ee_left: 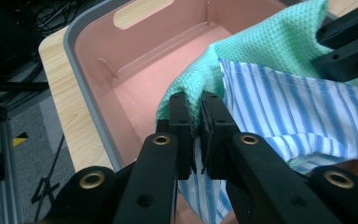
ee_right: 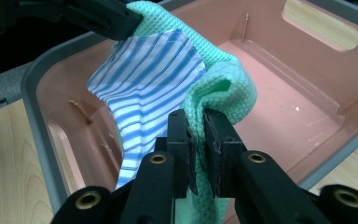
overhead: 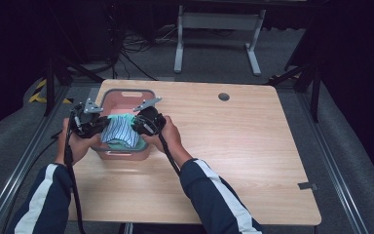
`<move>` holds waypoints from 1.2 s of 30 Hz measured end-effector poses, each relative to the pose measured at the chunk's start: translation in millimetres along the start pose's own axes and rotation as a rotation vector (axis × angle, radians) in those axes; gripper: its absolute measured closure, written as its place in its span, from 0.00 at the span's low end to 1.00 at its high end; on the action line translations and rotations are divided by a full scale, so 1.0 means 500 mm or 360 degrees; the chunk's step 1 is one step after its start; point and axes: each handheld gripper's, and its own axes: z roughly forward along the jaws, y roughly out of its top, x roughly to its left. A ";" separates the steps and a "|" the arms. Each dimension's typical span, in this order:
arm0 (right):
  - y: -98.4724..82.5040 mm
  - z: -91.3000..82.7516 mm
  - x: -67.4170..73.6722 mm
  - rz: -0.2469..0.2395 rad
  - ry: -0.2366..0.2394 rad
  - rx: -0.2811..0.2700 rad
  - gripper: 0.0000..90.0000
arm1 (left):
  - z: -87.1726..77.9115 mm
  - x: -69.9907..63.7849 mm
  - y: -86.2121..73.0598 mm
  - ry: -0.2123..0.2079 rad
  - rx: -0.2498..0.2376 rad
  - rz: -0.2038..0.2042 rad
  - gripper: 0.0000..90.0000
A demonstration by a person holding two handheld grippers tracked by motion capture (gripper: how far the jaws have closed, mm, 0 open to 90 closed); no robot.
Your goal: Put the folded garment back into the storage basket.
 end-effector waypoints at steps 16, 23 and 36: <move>-0.007 0.000 0.000 -0.0005 -0.0035 0.0044 0.84 | 0.008 -0.018 0.004 -0.0002 0.0003 0.0036 0.80; -0.008 -0.016 -0.004 -0.0025 -0.0047 0.0030 0.83 | -0.002 -0.027 0.011 0.0025 -0.0042 0.0037 0.72; -0.022 -0.073 -0.007 -0.0099 -0.0102 0.0027 0.71 | -0.045 -0.075 0.014 0.0035 -0.0194 0.0052 0.60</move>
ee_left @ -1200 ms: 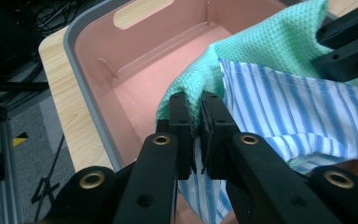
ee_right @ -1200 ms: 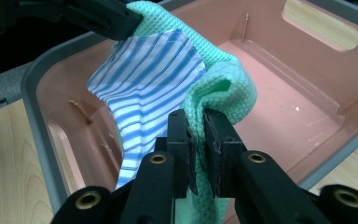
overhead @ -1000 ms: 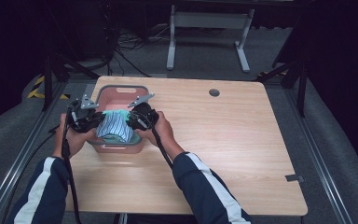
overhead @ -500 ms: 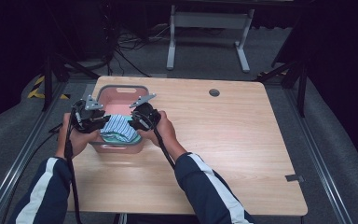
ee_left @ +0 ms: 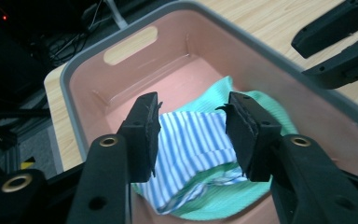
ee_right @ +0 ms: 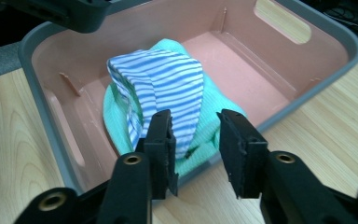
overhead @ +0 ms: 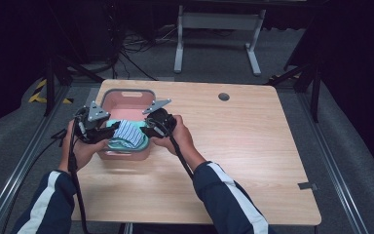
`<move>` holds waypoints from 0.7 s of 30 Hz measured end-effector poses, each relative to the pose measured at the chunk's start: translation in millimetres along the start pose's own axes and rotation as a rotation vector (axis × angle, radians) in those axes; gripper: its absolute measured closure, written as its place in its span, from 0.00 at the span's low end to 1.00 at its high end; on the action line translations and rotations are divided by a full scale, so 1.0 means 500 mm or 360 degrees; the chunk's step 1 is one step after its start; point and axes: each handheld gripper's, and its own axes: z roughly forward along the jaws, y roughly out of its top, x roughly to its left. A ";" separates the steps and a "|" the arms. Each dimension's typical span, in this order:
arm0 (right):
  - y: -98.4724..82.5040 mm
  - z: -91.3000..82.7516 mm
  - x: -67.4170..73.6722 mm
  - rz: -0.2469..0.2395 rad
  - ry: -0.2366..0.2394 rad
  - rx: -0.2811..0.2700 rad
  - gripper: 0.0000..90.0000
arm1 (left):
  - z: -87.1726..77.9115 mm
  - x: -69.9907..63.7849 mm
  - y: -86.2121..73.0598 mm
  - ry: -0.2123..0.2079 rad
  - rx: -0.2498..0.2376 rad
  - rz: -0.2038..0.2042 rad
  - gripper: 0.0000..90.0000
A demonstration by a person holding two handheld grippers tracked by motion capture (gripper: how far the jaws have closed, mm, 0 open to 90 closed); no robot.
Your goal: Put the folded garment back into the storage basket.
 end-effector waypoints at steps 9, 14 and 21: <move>-0.024 -0.047 -0.013 -0.0068 -0.0053 0.0017 0.59 | -0.006 -0.050 0.008 -0.0063 -0.0050 0.0038 0.49; -0.038 -0.067 -0.019 -0.0083 -0.0073 0.0025 0.56 | -0.010 -0.073 0.012 -0.0106 -0.0076 0.0050 0.46; -0.084 -0.113 -0.031 -0.0107 -0.0170 0.0005 0.52 | -0.015 -0.127 0.012 -0.0215 -0.0112 0.0104 0.40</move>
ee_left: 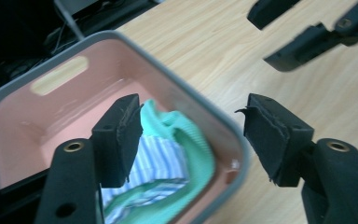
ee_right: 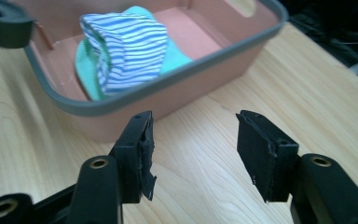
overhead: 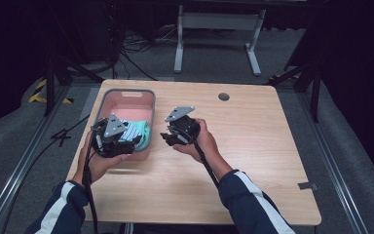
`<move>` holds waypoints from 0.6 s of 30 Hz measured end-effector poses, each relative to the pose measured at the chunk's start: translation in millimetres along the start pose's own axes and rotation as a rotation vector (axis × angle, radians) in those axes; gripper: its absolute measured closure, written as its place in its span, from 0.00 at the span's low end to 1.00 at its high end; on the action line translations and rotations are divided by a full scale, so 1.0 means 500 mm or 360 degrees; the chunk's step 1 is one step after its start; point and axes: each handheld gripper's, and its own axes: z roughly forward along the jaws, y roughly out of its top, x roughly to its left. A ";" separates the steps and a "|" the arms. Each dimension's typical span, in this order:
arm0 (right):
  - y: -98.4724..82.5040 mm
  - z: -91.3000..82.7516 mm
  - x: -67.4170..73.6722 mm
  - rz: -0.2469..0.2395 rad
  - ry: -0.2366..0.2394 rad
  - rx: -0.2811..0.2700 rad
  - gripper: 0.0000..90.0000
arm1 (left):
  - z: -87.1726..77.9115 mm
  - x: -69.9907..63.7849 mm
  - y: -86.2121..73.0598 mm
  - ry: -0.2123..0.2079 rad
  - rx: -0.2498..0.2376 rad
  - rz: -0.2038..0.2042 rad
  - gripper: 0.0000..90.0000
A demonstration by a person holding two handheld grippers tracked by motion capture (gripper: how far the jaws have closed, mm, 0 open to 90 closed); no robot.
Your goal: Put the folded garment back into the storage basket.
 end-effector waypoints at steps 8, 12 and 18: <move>-0.053 -0.043 -0.010 -0.0036 -0.0040 0.0031 0.50 | 0.019 -0.058 -0.007 -0.0093 0.0026 0.0052 0.34; -0.084 -0.069 -0.013 -0.0068 -0.0063 0.0051 0.48 | 0.027 -0.085 -0.007 -0.0127 0.0043 0.0117 0.32; -0.132 -0.104 -0.030 -0.0088 -0.0101 0.0079 0.43 | 0.037 -0.111 -0.009 -0.0159 0.0045 0.0146 0.28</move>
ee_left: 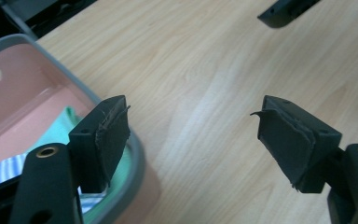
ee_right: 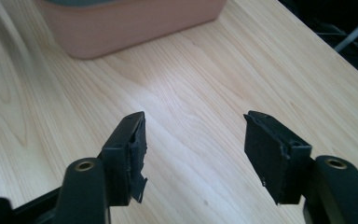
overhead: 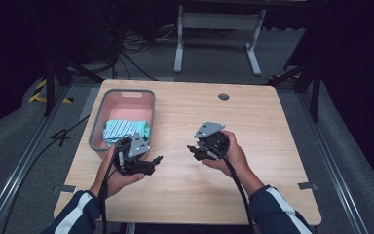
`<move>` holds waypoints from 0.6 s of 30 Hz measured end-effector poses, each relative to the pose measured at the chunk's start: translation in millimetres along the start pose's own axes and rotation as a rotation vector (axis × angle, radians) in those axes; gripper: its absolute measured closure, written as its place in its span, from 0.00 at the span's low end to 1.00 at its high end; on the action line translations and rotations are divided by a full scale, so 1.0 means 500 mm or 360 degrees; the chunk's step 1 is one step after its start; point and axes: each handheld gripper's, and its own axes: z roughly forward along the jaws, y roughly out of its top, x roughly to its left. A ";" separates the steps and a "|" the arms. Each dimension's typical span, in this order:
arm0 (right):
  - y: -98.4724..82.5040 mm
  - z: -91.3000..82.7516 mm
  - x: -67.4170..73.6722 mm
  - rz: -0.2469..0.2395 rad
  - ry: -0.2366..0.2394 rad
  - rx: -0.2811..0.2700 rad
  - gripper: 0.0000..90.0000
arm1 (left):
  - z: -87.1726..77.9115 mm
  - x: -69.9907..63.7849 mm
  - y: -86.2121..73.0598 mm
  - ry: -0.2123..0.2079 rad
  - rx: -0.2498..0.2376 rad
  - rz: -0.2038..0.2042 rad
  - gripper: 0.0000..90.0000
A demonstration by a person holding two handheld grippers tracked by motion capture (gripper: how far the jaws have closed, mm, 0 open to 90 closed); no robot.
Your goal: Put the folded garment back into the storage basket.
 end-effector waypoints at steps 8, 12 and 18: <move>-0.052 -0.037 -0.021 0.0080 -0.0012 -0.0006 0.38 | 0.014 -0.036 -0.004 -0.0105 -0.0009 0.0097 0.23; -0.082 -0.058 -0.029 0.0080 -0.0047 -0.0009 0.35 | 0.028 -0.050 -0.011 -0.0133 0.0025 0.0139 0.23; -0.132 -0.076 -0.043 0.0123 -0.0088 0.0011 0.34 | 0.044 -0.065 -0.025 -0.0165 0.0051 0.0193 0.22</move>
